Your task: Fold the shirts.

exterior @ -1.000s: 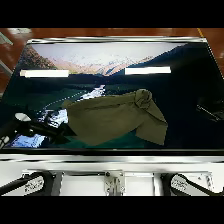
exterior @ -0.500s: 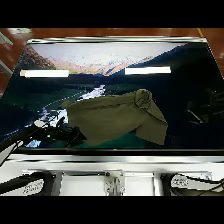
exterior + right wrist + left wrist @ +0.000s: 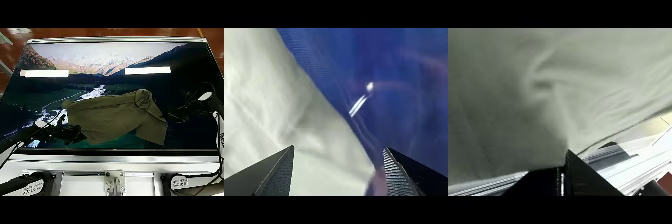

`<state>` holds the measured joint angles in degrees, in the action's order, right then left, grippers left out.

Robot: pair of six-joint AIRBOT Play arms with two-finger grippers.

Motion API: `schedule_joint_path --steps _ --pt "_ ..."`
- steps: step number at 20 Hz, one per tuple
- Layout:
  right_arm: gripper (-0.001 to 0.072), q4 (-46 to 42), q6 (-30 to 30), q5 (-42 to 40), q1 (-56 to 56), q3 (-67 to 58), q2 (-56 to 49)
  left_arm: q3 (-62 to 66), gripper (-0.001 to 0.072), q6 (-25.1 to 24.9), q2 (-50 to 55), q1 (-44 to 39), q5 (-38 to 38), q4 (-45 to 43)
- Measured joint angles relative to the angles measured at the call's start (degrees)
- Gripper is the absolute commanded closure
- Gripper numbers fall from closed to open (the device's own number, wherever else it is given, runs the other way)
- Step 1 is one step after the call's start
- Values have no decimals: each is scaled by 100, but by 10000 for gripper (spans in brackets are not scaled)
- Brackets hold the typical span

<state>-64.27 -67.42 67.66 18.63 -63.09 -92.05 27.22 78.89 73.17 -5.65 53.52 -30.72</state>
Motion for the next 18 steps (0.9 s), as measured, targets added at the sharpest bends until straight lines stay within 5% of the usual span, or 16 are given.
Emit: schedule_joint_path --steps 4,5,7,8,14,18 --pt "67 -208 315 -212 -437 4 -28 109 672 -17 -144 0 -4 -92" --pt "196 -278 365 -254 -549 4 -31 144 671 -20 -162 0 -4 -105" --pt "575 -393 411 -378 -734 17 -59 240 672 -22 -186 0 -2 -127" --pt "646 -426 417 -374 -802 17 -57 313 673 -24 -203 0 -2 -175" --pt "647 -199 468 -227 -946 -330 520 1620 674 251 -616 116 376 -1305" --pt "647 4 529 -354 -966 -1399 1821 4131 673 752 -1316 330 935 -2728"
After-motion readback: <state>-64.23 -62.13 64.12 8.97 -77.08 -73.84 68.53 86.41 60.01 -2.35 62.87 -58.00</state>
